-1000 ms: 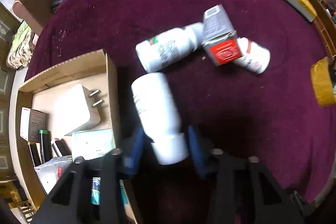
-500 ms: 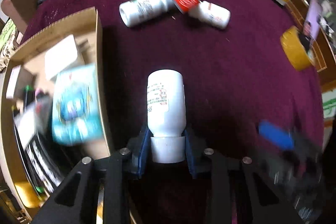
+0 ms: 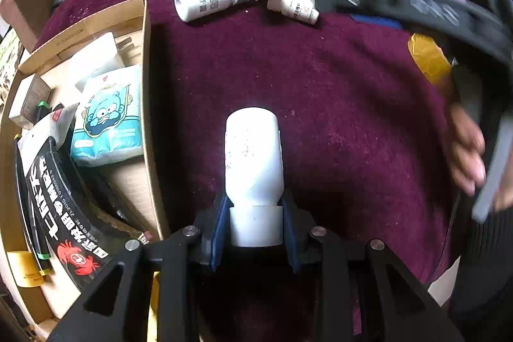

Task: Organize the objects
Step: 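Close the left tool on the tall white pill bottle, then close the right tool on the red-labelled white pill bottle while the left tool holds its bottle, then carry both white pill bottles over the cardboard tray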

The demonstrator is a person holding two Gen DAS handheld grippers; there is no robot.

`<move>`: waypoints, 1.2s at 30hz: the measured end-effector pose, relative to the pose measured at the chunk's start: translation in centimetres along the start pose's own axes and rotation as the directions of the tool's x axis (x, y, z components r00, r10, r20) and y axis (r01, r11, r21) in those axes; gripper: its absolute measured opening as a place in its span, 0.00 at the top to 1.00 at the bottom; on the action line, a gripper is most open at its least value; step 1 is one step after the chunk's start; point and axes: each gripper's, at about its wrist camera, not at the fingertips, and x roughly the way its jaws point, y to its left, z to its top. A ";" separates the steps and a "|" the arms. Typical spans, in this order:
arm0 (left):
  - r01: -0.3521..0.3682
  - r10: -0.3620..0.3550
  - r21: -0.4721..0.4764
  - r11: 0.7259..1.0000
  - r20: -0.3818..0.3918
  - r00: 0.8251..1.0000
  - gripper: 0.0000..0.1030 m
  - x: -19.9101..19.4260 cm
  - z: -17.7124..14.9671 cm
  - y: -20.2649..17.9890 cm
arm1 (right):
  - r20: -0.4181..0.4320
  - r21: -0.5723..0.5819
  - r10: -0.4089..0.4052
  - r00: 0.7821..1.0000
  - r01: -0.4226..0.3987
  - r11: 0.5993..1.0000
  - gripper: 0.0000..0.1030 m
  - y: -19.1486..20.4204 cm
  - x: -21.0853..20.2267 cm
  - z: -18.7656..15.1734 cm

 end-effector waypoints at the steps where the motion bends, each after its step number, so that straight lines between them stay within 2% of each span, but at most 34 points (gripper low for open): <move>1: 0.000 0.000 0.002 1.000 0.002 1.000 0.70 0.0 0.0 0.0 | -0.001 -0.032 -0.008 1.000 0.008 0.999 0.43 0.1 0.6 0.8; 6: 0.015 -0.015 -0.001 1.000 -0.002 1.000 0.70 -0.1 -0.1 0.4 | 0.006 -0.076 -0.063 0.998 0.063 0.995 0.43 -0.4 2.5 3.2; 8: 0.013 -0.013 0.003 1.000 -0.002 1.000 0.70 -0.1 -0.2 0.5 | -0.034 -0.105 -0.072 0.997 0.068 0.992 0.43 -0.4 4.1 3.8; 10: 0.016 -0.016 0.001 1.000 -0.002 1.000 0.70 -0.2 -0.4 0.6 | -0.079 -0.114 -0.042 0.996 0.033 0.993 0.43 -0.5 5.5 4.0; 12: 0.015 -0.015 0.000 1.000 -0.001 1.000 0.70 -0.3 -0.5 0.8 | -0.091 -0.153 -0.076 0.993 0.061 0.986 0.43 -0.2 6.3 3.5; 13: 0.017 -0.017 -0.003 1.000 0.000 1.000 0.70 -0.3 -0.6 0.9 | -0.083 -0.163 -0.095 0.992 0.080 0.983 0.45 -0.1 6.3 3.3; 16: 0.010 -0.010 -0.002 1.000 -0.001 1.000 0.70 -0.4 -0.8 0.9 | -0.088 -0.180 -0.096 0.991 0.079 0.981 0.67 0.5 6.1 2.3; 18: 0.013 -0.013 0.001 1.000 -0.002 1.000 0.70 -0.4 -1.0 0.9 | -0.089 -0.170 -0.113 0.990 0.097 0.981 0.67 0.7 5.6 1.7; 23: 0.009 -0.009 0.004 1.000 0.000 1.000 0.70 -0.6 -1.8 0.8 | -0.087 -0.066 -0.128 0.988 0.123 0.990 0.67 1.0 2.7 -1.7; 25: 0.008 -0.008 0.011 1.000 -0.004 1.000 0.70 -0.6 -2.3 0.7 | -0.114 0.005 -0.104 0.988 0.105 0.994 0.67 1.0 1.4 -4.0; 28: 0.014 -0.014 0.017 1.000 -0.009 1.000 0.70 -0.7 -2.9 0.8 | -0.109 0.055 -0.079 0.991 0.086 0.995 0.67 2.1 -0.7 -7.5; 31: 0.013 -0.012 0.029 0.999 -0.014 1.000 0.70 -0.7 -3.8 -1.1 | -0.085 0.083 -0.040 0.996 0.047 0.995 0.67 3.5 -2.9 -10.4; 36: -0.005 0.006 0.048 0.999 -0.021 1.000 0.70 -0.9 -4.3 -2.3 | -0.082 0.085 -0.047 0.996 0.054 0.995 0.67 5.1 -4.7 -13.7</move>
